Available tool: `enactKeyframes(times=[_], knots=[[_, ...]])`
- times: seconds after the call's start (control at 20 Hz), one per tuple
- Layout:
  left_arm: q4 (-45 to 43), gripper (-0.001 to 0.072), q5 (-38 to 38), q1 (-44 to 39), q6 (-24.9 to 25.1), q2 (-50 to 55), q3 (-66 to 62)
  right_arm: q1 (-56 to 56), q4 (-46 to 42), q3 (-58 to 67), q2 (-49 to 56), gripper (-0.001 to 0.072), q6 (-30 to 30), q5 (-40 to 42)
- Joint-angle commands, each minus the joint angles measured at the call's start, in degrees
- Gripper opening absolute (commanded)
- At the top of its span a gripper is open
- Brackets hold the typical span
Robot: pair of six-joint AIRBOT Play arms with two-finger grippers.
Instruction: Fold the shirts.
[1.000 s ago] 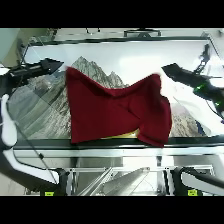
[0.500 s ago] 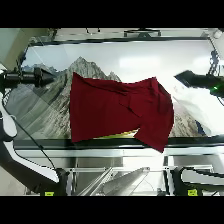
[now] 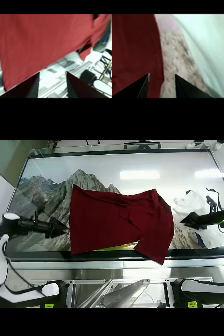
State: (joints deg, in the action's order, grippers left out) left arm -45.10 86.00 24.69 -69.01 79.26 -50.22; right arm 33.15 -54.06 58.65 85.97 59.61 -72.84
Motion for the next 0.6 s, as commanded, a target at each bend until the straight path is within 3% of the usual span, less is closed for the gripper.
enactKeyframes(times=[0.0,0.25,0.4,0.55], knots=[[-5.31,0.0342,-4.59,0.04,-0.02,-7.48,10.27,-1.14,-2.08,-1.25,3.72,0.0392,0.22,-0.74],[-14.34,0.0342,-7.08,4.13,-2.95,-13.55,14.56,-5.55,2.34,-1.25,7.8,0.0392,-1.66,-0.66],[-12.98,0.0342,-9.9,7.3,-1.86,-14.67,17.7,-7.54,4.46,-1.22,8.17,0.0392,-2.84,-0.07],[-9.73,0.0343,-13.75,3.56,0.11,-10.73,20.37,-8.37,6.03,-1.22,8.15,0.0391,-3.48,0.17]])
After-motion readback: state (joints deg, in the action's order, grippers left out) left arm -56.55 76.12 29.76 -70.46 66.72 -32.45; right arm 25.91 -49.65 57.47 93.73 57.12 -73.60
